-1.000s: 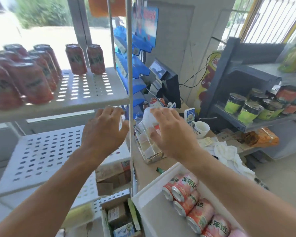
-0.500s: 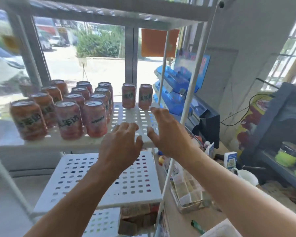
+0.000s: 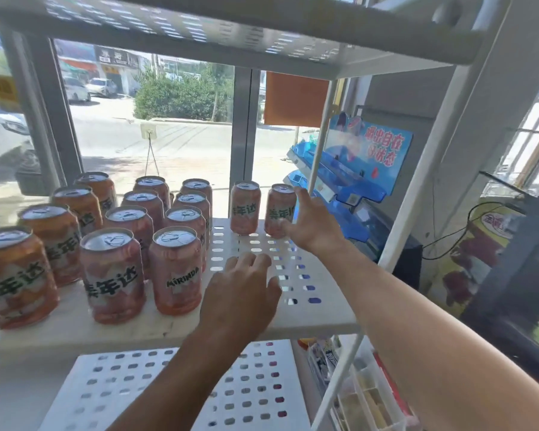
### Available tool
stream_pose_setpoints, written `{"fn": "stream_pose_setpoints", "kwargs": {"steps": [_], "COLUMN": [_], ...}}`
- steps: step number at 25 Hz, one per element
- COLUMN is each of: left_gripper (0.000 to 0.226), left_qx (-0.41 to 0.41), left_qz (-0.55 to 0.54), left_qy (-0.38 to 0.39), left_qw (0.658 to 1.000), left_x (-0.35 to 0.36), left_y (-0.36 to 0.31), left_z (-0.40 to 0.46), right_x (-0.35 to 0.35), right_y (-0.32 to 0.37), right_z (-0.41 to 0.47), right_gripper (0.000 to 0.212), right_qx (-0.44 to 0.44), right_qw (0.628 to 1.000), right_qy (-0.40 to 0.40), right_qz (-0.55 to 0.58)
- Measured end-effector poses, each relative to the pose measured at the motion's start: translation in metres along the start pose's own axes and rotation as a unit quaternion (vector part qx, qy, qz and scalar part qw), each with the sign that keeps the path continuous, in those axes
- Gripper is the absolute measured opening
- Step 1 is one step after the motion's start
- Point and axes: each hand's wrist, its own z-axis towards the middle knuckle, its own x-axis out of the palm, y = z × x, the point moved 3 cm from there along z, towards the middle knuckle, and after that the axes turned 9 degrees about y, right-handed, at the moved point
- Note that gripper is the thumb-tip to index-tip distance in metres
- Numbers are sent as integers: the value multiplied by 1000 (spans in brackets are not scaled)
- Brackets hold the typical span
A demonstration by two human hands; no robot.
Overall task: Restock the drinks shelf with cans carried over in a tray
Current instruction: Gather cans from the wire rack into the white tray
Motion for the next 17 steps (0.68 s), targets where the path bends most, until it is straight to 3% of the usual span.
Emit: {"fn": "stream_pose_setpoints", "kwargs": {"steps": [8,13,17], "left_gripper": [35,35,35], "left_qx": [11,7,7], "left_qz": [-3,-5,-15], "left_qy": [13,24,26], "left_qw": [1000,1000,1000], "left_x": [9,15,14], "left_y": [3,9,8], "left_z": [28,33,33], "right_x": [28,36,34], "right_y": [-8,-8,-5], "right_z": [56,60,49], "right_gripper": [95,75,72], "right_qx": [23,1,20], "right_qw": [989,984,981], "right_qy": [12,-30,-74], "right_qz": [149,173,177]}}
